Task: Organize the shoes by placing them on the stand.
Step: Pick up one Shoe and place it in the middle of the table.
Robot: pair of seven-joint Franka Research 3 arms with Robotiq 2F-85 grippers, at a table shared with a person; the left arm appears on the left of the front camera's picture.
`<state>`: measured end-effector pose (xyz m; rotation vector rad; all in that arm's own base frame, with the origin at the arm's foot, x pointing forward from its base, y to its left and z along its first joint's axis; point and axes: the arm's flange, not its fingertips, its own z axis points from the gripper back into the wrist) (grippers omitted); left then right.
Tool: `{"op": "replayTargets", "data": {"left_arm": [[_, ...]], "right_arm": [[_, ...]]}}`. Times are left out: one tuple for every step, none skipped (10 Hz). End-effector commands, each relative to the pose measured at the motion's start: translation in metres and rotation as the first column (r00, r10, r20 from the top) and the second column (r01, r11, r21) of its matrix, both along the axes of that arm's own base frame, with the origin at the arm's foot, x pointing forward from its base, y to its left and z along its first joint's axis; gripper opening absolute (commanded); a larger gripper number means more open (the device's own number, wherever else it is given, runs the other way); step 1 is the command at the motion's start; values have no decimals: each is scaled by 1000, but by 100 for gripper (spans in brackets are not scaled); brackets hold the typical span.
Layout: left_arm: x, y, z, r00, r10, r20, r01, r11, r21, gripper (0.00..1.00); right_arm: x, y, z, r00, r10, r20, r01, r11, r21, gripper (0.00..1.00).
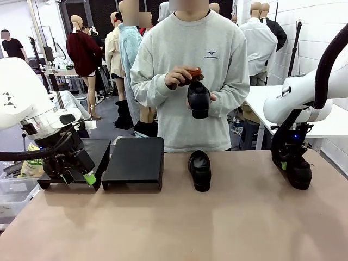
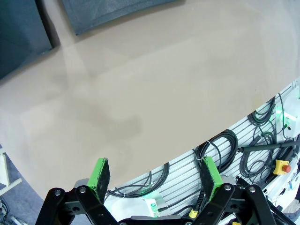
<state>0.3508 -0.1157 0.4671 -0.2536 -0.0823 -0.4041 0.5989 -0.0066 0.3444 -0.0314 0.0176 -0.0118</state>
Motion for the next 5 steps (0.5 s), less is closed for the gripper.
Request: {"op": "replayTargets", "data": {"left_arm": [[0,-1,0,1000,3,-1,-3,1000,-3,100],[0,-1,0,1000,3,-1,-3,1000,-3,100],[0,-1,0,1000,3,-1,-3,1000,-3,100],[0,-1,0,1000,3,-1,-3,1000,-3,100],[0,-1,0,1000,3,-1,-3,1000,-3,100]], "right_arm": [[0,-11,8,999,-48,-16,48,998,26,0],[-9,-20,25,997,-79,-7,79,995,59,0],[-20,-28,40,993,-115,4,114,989,98,0],[-35,-36,58,990,-138,21,134,983,121,0],[-56,-41,80,985,-160,60,148,975,164,0]]}}
